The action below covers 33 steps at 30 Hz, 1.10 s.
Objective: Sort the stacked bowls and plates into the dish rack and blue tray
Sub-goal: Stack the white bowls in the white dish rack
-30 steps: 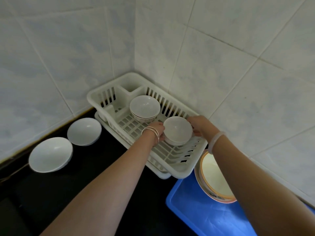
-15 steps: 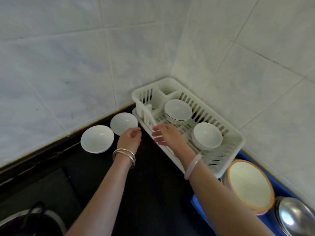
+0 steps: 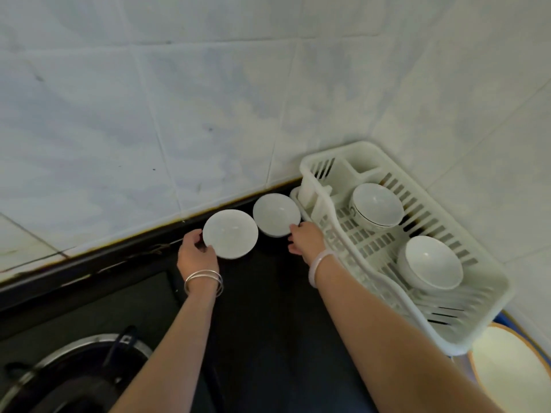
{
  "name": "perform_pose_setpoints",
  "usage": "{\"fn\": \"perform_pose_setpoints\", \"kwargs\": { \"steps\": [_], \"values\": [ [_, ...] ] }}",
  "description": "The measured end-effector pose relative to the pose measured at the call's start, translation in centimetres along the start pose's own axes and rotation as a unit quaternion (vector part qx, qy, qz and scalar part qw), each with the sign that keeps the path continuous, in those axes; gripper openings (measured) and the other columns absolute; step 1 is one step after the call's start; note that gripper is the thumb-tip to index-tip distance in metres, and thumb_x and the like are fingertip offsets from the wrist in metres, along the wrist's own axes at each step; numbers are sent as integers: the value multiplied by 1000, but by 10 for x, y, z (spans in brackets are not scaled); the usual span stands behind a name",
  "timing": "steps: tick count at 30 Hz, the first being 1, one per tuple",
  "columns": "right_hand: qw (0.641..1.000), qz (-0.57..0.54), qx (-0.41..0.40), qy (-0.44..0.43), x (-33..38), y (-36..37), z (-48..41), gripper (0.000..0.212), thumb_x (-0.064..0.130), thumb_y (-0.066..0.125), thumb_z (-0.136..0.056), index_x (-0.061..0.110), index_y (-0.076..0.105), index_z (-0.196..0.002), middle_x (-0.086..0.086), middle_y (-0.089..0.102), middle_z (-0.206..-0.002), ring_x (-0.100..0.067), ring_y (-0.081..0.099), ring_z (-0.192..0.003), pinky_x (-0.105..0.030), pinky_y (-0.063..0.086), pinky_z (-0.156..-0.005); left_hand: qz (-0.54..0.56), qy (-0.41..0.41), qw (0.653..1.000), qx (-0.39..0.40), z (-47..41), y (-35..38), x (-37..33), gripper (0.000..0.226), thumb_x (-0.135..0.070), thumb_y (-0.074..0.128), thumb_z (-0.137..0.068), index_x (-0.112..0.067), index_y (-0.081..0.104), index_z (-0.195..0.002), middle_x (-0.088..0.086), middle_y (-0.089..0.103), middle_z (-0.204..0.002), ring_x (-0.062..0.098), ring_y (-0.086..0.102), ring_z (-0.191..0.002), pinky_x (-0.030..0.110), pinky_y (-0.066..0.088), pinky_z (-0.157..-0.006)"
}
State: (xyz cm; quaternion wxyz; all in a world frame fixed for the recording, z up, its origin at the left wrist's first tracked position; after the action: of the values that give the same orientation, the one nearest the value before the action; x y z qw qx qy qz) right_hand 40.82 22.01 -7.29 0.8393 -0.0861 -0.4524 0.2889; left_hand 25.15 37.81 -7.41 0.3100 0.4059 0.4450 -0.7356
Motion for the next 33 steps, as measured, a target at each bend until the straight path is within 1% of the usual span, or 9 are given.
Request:
{"fn": "perform_pose_setpoints", "kwargs": {
  "steps": [2, 7, 12, 14, 16, 19, 22, 25, 33],
  "values": [
    [999, -31, -8, 3, 0, 1, -5, 31, 12, 47, -94, -8, 54, -115, -28, 63, -113, -38, 66, -97, -42, 57, -79, 29, -22, 999, 12, -5, 1, 7, 39, 0, 55, -84, -11, 55, -121, 11, 62, -122, 26, 58, -112, 32, 42, -96],
    [994, -106, -22, 21, 2, 4, -10, 22, -5, 47, -89, -9, 54, -110, -25, 60, -112, -40, 59, -107, -42, 56, -84, 173, -127, 975, 55, -10, 11, 19, 34, 2, 52, -86, -9, 55, -118, 13, 58, -124, 30, 55, -114, 47, 52, -90],
    [984, -172, -38, -22, 11, -5, 3, 31, -6, 44, -91, -5, 52, -121, -19, 56, -119, -33, 61, -104, -30, 56, -67, 223, -157, 959, 75, -12, 13, 24, 35, 2, 51, -87, -9, 54, -120, 14, 56, -127, 31, 53, -117, 43, 52, -88],
    [982, -175, -34, -57, 18, -10, 11, 23, -5, 46, -91, -1, 56, -111, -19, 59, -118, -29, 63, -99, -27, 57, -62, 245, -167, 952, 81, -12, 13, 26, 33, 1, 51, -88, -10, 55, -119, 13, 56, -127, 31, 53, -117, 41, 51, -88],
    [983, -168, -22, -69, 26, -11, 20, 12, -2, 49, -91, 6, 57, -92, -18, 64, -111, -25, 66, -92, -24, 58, -58, 263, -175, 945, 84, -12, 13, 26, 31, -1, 52, -88, -12, 56, -116, 11, 56, -126, 30, 53, -117, 40, 51, -88],
    [988, -132, 17, -76, 37, -2, 32, 18, 2, 53, -91, 14, 56, -77, -16, 68, -96, -22, 69, -83, -21, 58, -55, 287, -185, 935, 93, -12, 12, 26, 28, 0, 53, -88, -13, 57, -112, 11, 57, -124, 29, 54, -116, 39, 50, -88],
    [991, -97, 48, -83, 37, 15, 38, 22, 0, 53, -89, 14, 56, -72, -15, 68, -85, -23, 70, -79, -24, 59, -58, 297, -190, 930, 104, -13, 11, 26, 29, 1, 52, -88, -13, 57, -113, 11, 59, -123, 29, 55, -116, 39, 49, -90],
    [993, -78, 52, -79, 32, 30, 37, 22, -1, 54, -87, 11, 57, -70, -19, 69, -86, -25, 71, -75, -33, 61, -68, 312, -199, 922, 115, -12, 11, 26, 29, 0, 51, -89, -12, 57, -114, 12, 59, -120, 28, 56, -113, 37, 48, -89],
    [997, -10, 43, -58, 27, 48, 35, 17, 2, 59, -86, 12, 56, -73, -16, 68, -84, -22, 71, -68, -31, 61, -63, 305, -204, 924, 106, -15, 9, 31, 29, -20, 45, -94, -14, 57, -120, 11, 59, -123, 24, 58, -104, 35, 49, -82]
  ]
}}
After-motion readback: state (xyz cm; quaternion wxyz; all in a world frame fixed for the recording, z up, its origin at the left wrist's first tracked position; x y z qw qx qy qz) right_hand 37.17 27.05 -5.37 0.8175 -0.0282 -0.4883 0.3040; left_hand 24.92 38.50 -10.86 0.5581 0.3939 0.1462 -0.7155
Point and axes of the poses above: each hand's wrist, its own z-axis away from the middle knuckle, its own y-axis out of the palm, x = y × z, the point moved 4 cm from there along -z, towards the middle knuckle
